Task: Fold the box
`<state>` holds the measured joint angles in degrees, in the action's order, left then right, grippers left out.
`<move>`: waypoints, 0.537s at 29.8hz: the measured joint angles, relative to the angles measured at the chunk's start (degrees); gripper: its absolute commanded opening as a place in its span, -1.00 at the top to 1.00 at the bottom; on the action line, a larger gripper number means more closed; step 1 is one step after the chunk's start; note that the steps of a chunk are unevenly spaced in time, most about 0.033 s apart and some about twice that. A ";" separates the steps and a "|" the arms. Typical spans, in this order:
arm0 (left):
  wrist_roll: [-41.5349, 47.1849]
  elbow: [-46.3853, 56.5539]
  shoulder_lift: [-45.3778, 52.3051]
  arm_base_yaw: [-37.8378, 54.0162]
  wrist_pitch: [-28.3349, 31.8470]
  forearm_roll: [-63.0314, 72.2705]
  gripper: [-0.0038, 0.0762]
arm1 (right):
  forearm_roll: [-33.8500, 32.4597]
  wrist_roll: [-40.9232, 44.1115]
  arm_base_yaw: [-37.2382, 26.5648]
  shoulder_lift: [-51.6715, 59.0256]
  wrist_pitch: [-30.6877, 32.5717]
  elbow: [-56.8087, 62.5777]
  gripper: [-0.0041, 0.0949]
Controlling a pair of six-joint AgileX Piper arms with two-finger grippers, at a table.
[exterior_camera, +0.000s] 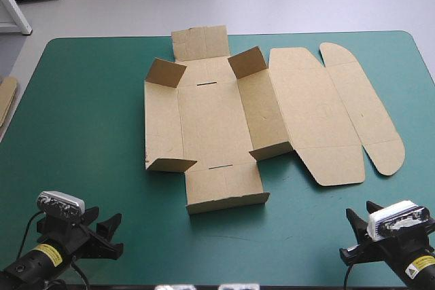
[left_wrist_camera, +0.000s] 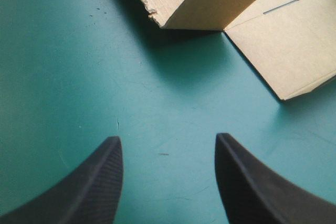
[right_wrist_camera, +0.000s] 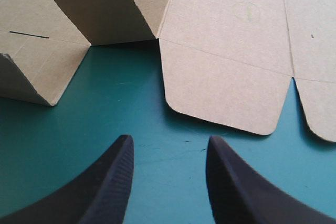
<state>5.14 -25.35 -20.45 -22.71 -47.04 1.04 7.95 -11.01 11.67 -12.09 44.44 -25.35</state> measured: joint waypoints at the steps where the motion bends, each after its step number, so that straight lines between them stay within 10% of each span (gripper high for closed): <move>1: 0.26 -0.58 -0.77 0.00 -0.29 -0.04 -0.11 | -0.74 0.45 0.00 -0.55 0.47 -0.54 0.08; 16: 5.21 -17.25 -31.74 0.77 9.47 -1.04 -0.16 | -2.71 2.57 0.00 -14.54 -0.91 -8.03 0.06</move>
<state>10.35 -42.61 -52.18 -21.94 -37.57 0.00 5.24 -8.44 11.67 -26.63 43.53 -33.38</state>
